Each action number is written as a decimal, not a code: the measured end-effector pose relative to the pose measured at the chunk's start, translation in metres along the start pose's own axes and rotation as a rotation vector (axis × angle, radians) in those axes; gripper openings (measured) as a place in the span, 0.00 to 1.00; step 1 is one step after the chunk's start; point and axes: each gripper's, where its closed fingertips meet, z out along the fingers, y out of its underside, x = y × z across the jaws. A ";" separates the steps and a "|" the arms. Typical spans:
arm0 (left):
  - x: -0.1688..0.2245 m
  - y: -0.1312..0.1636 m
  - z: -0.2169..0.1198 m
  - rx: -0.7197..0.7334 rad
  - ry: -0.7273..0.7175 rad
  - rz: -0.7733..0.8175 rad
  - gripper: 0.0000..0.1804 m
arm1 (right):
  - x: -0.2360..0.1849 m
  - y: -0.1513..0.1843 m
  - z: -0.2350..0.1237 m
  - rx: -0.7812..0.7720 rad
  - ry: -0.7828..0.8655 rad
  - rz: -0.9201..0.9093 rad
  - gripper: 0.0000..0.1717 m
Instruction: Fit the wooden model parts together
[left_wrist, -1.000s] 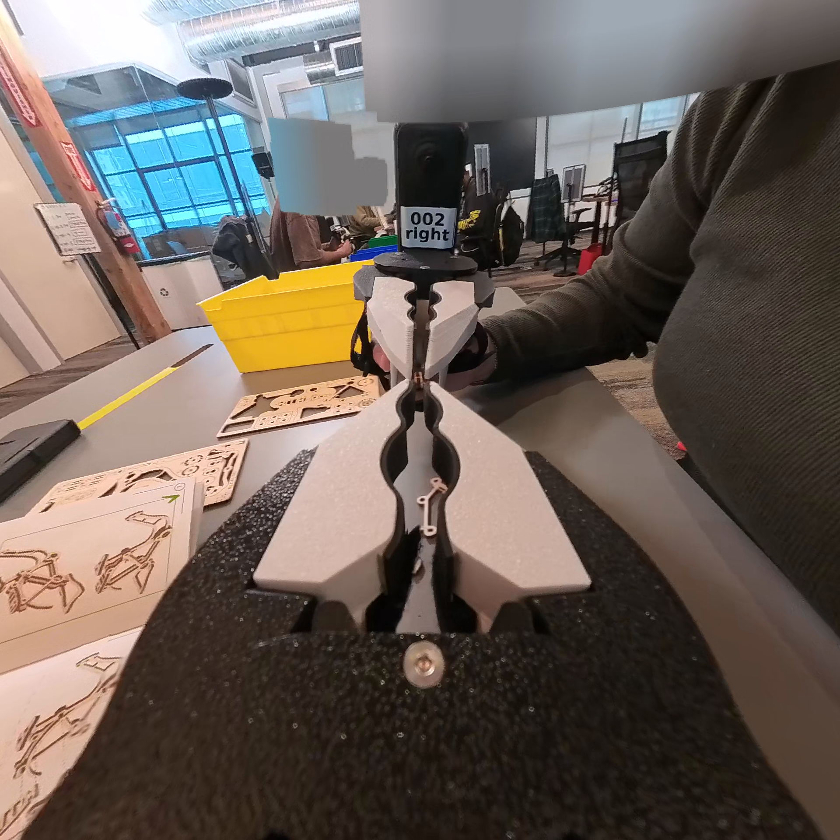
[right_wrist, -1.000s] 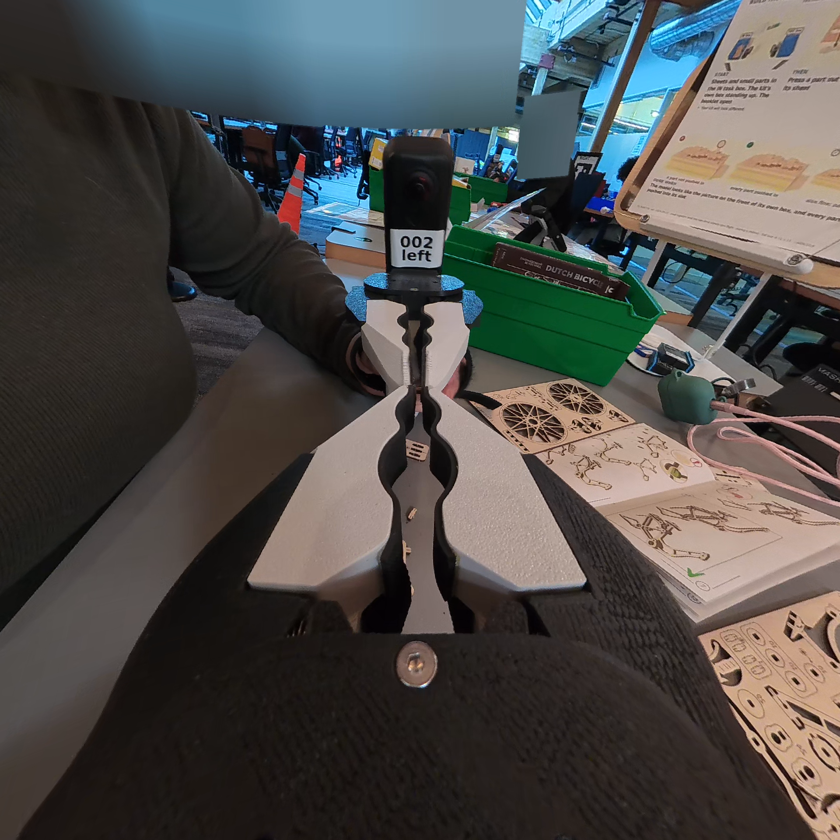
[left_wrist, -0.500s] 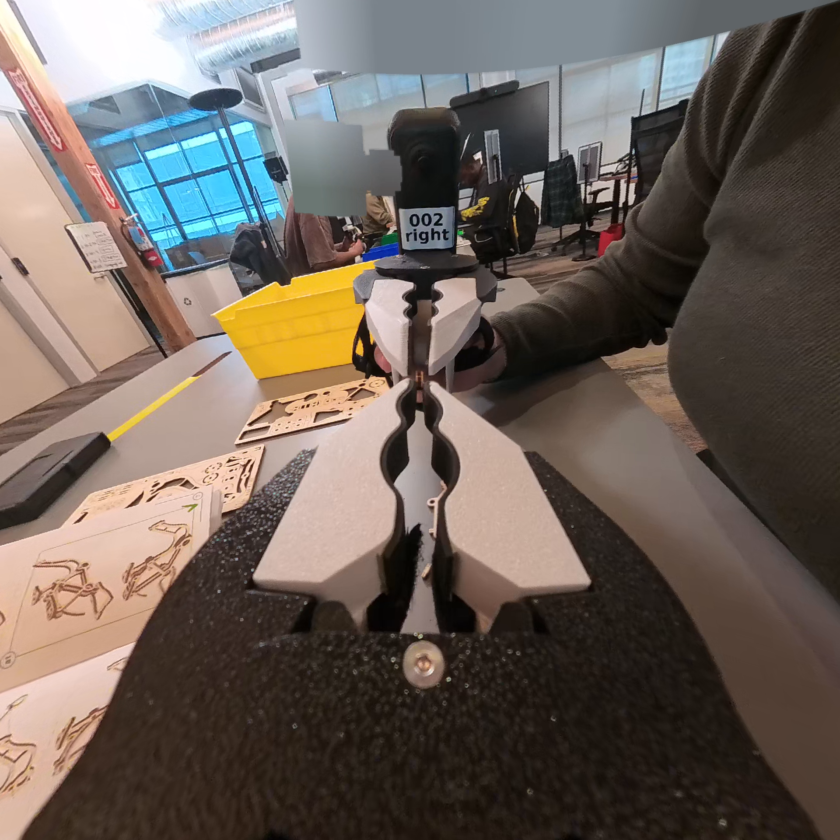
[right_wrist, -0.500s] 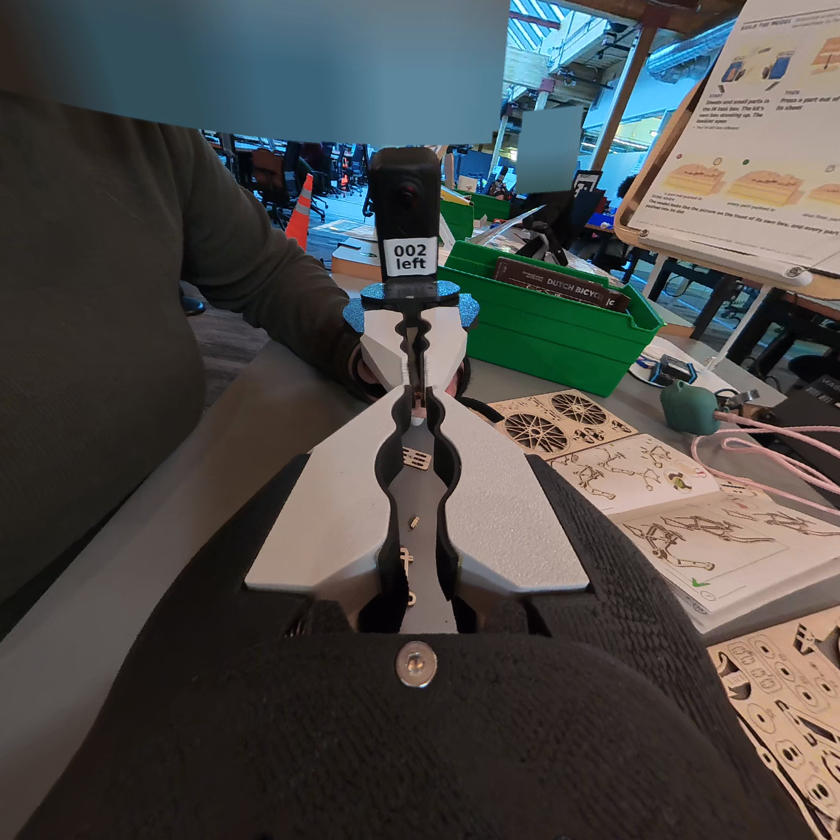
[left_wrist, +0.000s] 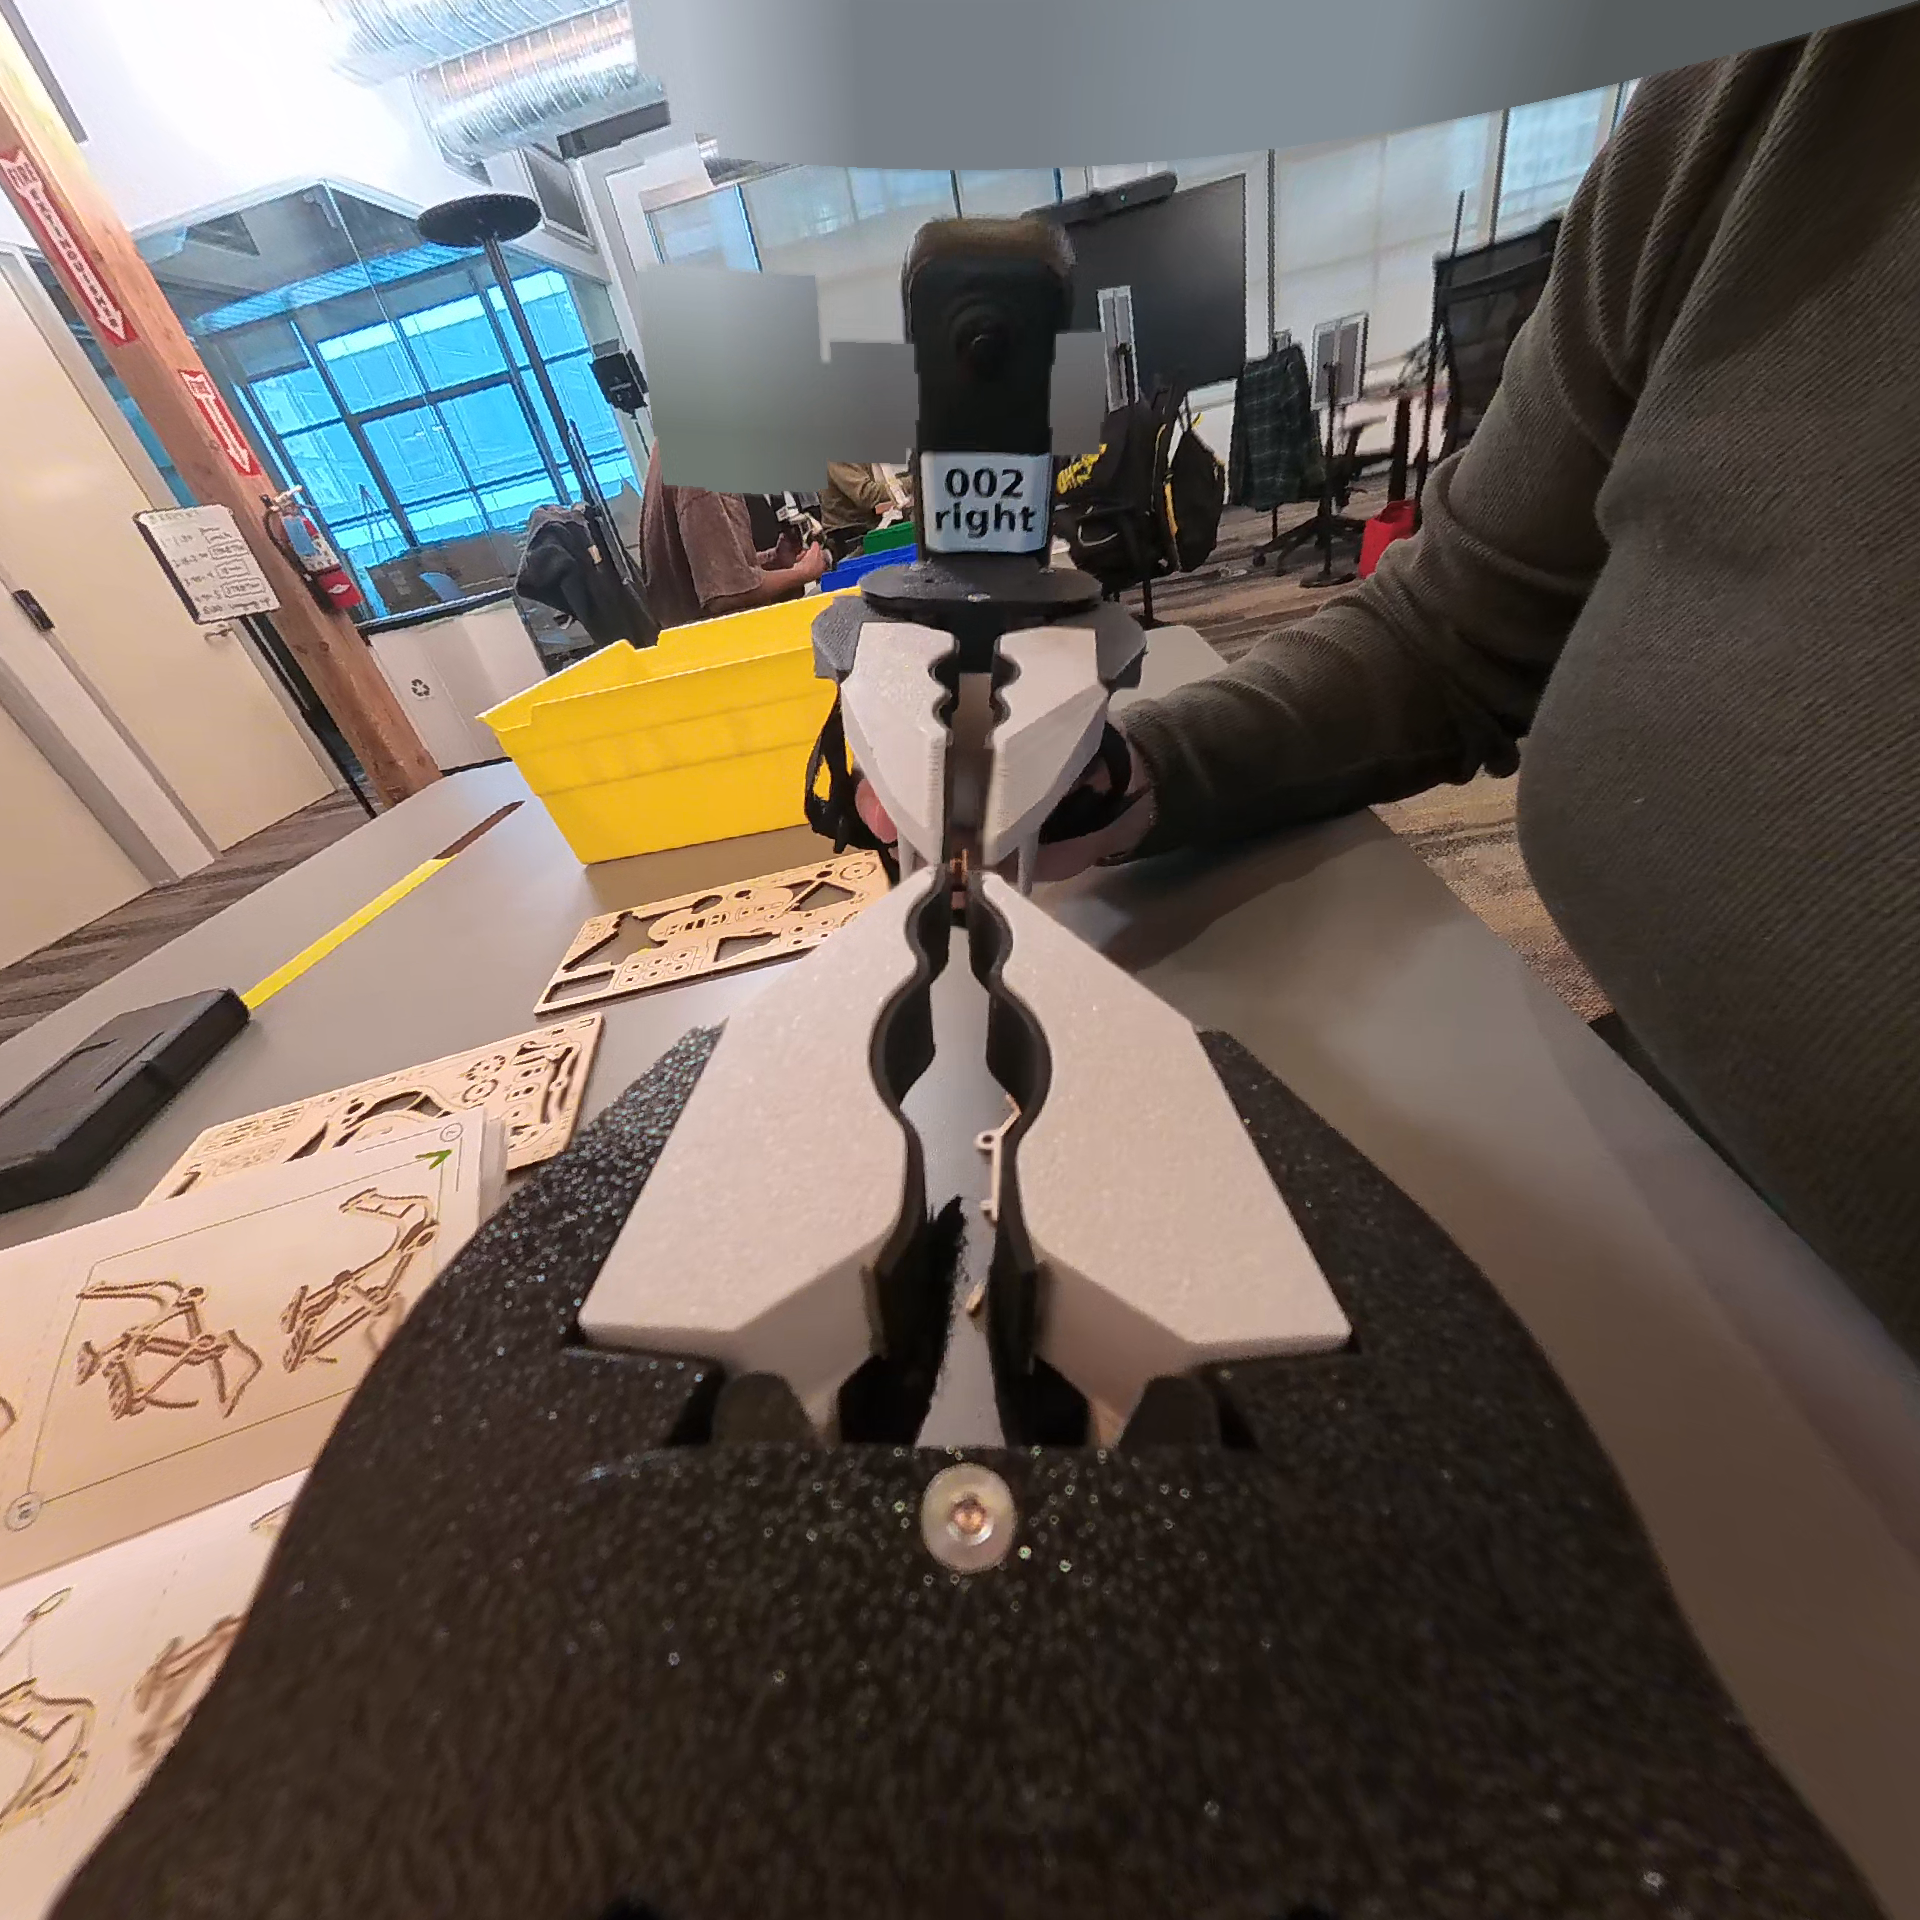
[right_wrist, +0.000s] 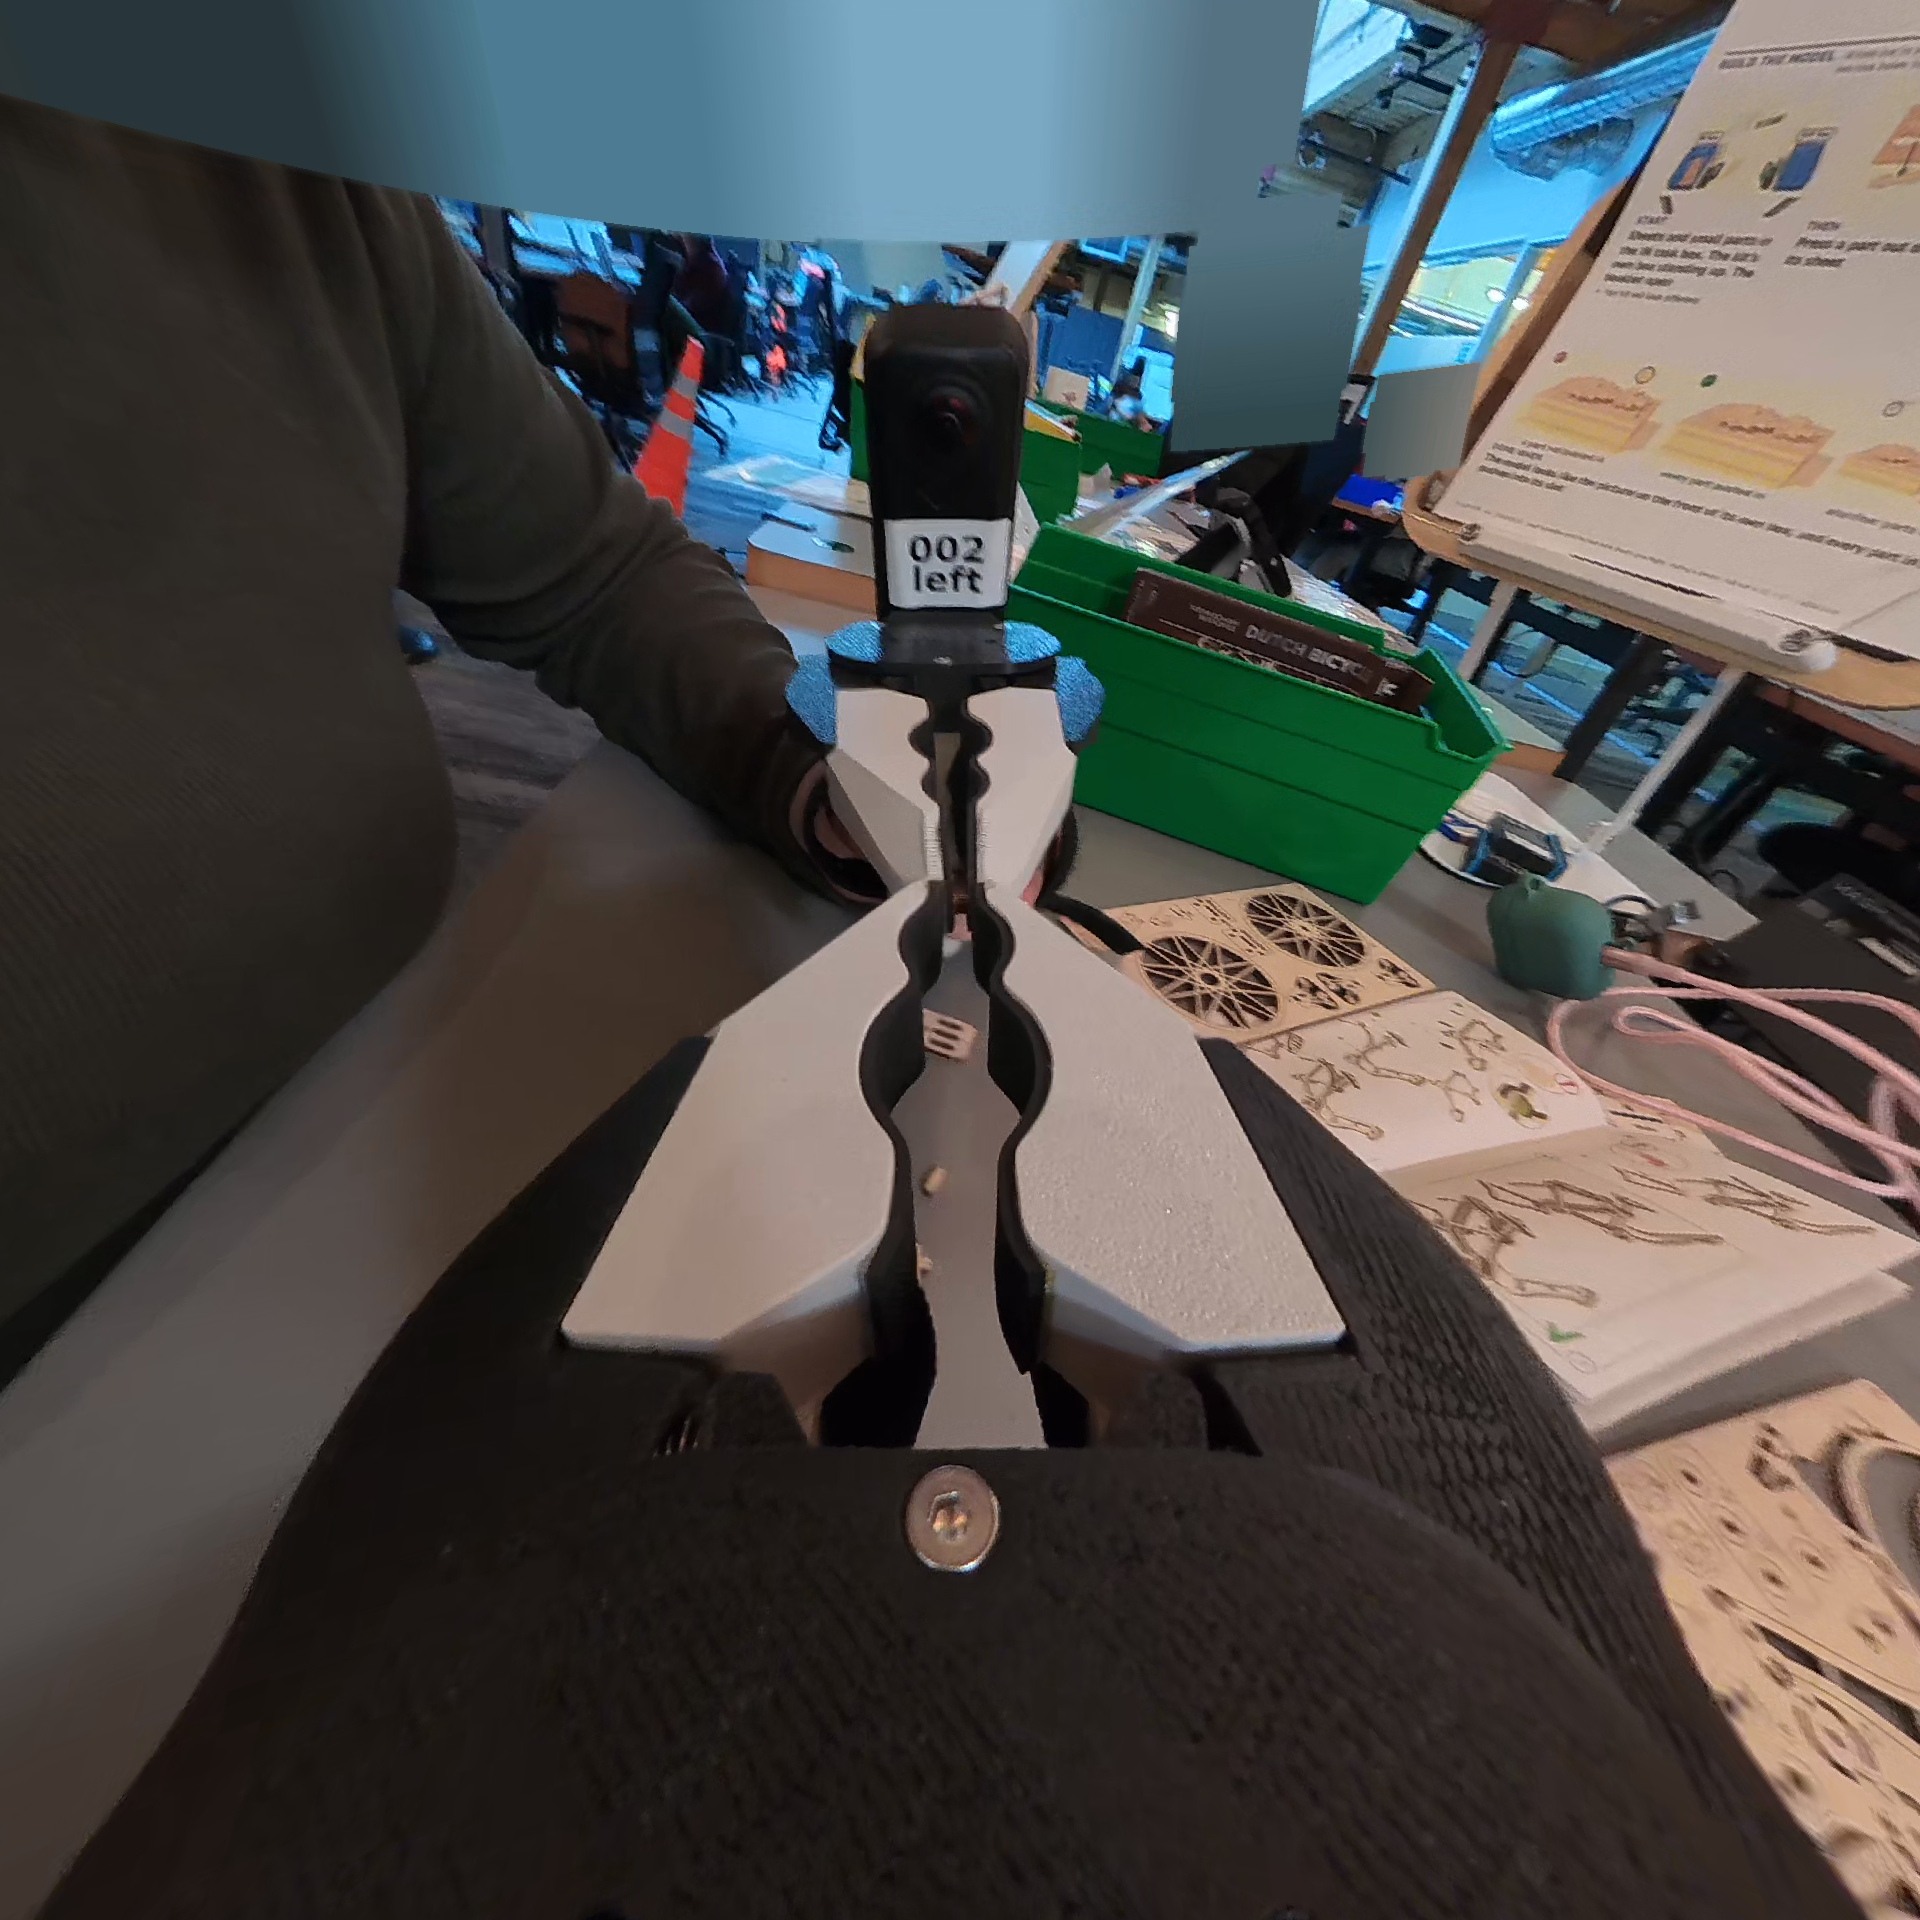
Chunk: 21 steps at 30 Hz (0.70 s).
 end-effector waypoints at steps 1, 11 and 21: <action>0.000 0.001 0.000 -0.008 -0.005 0.014 0.00 | 0.001 0.001 0.000 -0.010 0.010 -0.017 0.01; 0.000 -0.002 -0.001 0.009 -0.011 0.018 0.00 | 0.001 0.001 0.000 -0.050 0.051 -0.105 0.04; 0.000 -0.001 -0.001 0.013 -0.003 -0.002 0.00 | 0.002 0.004 -0.001 -0.070 0.047 -0.087 0.00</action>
